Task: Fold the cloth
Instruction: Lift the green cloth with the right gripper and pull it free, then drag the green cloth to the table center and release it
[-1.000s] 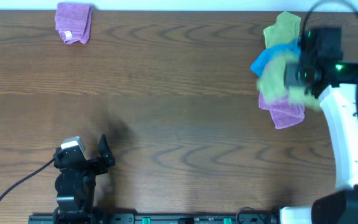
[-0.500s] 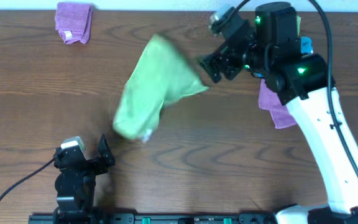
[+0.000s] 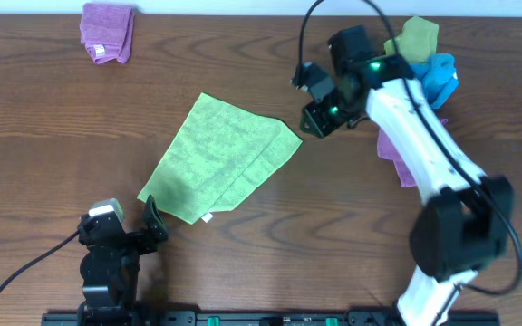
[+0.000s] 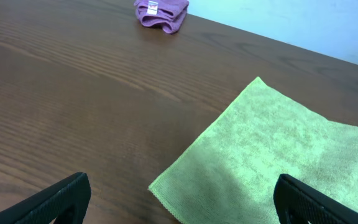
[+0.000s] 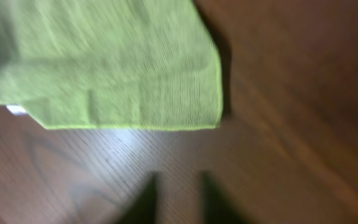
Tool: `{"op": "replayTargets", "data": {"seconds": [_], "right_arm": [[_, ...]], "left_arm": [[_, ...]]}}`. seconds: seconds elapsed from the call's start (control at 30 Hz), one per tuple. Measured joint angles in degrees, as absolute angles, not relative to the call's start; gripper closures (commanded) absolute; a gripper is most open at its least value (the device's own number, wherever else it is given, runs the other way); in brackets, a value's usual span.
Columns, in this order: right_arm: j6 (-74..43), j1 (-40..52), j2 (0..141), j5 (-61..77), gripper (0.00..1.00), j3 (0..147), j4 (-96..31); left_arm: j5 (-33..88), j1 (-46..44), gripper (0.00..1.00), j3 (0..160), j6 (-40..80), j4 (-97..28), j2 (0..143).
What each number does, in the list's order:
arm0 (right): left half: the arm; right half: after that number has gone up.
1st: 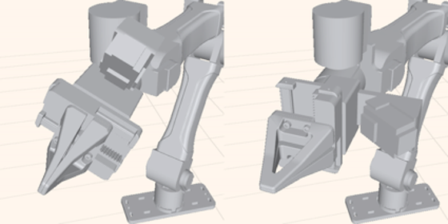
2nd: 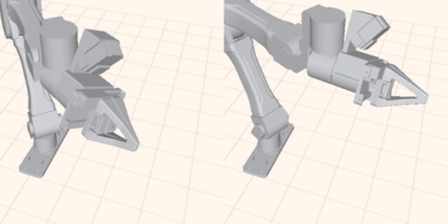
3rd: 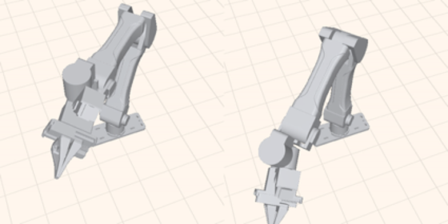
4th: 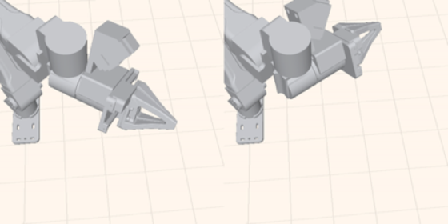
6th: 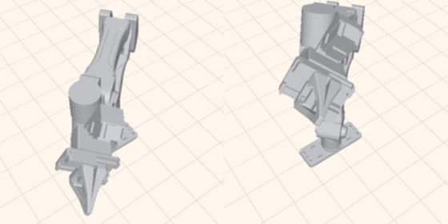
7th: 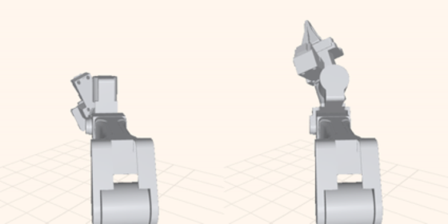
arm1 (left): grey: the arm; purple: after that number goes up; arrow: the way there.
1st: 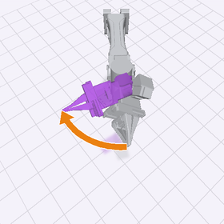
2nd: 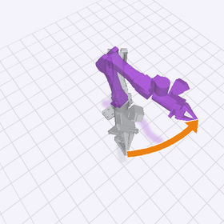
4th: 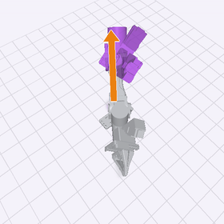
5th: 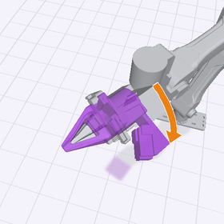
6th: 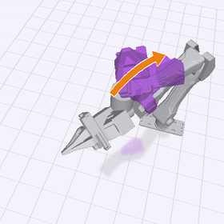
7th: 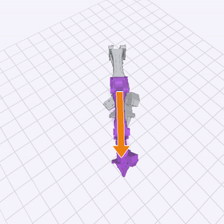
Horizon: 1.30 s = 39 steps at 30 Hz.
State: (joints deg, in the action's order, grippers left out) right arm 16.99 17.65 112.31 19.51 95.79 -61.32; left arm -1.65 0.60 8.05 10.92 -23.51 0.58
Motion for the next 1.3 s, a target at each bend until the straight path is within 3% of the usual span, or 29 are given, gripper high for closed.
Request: {"op": "replayTargets", "data": {"seconds": [0.57,1.3], "right_arm": [[18.6,22.6,121.0,14.5,0.98,95.7,-51.2],[18.4,22.6,128.5,13.1,0.99,95.8,-52.4]], "left_arm": [[-1.7,0.6,0.05,8.1,10.9,-23.5,0.6],[-1.7,0.6,0.05,8.1,10.9,-23.5,0.6]]}}
